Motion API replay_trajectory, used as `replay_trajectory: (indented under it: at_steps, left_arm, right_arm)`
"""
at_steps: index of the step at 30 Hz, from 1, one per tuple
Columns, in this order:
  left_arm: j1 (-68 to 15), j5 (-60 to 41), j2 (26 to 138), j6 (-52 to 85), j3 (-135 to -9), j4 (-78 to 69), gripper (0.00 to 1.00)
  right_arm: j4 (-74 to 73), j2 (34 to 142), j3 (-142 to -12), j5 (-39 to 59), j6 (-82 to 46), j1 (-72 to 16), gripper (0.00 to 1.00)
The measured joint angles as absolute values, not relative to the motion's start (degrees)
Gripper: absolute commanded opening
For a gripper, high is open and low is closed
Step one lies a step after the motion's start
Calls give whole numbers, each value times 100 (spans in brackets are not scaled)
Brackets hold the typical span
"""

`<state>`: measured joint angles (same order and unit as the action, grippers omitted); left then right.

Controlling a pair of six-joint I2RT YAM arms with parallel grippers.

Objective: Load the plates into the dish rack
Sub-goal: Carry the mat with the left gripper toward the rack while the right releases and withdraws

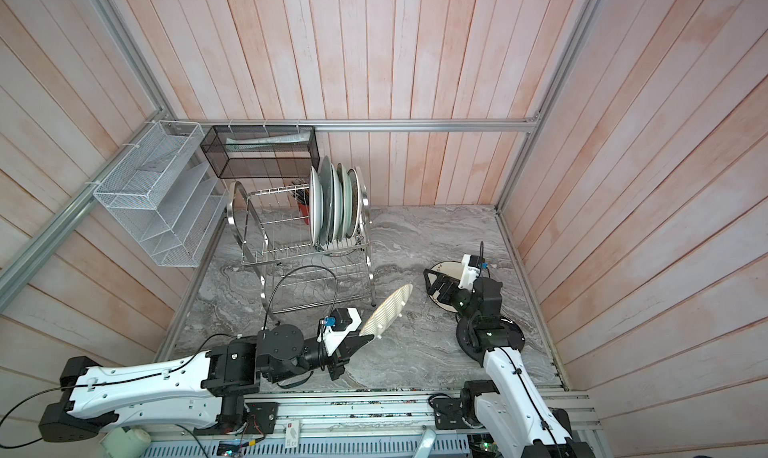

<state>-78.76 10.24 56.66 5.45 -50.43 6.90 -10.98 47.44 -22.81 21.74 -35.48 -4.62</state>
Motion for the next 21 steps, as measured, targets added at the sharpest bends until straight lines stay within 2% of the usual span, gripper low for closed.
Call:
replay_trajectory:
  at_steps: [9,21]
  left_arm:
    - [-7878,1033,6003,532,-6401,276,0]
    - [-7778,2816,6598,56,-8383,176,0]
  right_arm:
    - [-1632,4582,-1826,2198,-3538,-462,98]
    - [-2141,4372,-1391,2206,-3505,-1017,98]
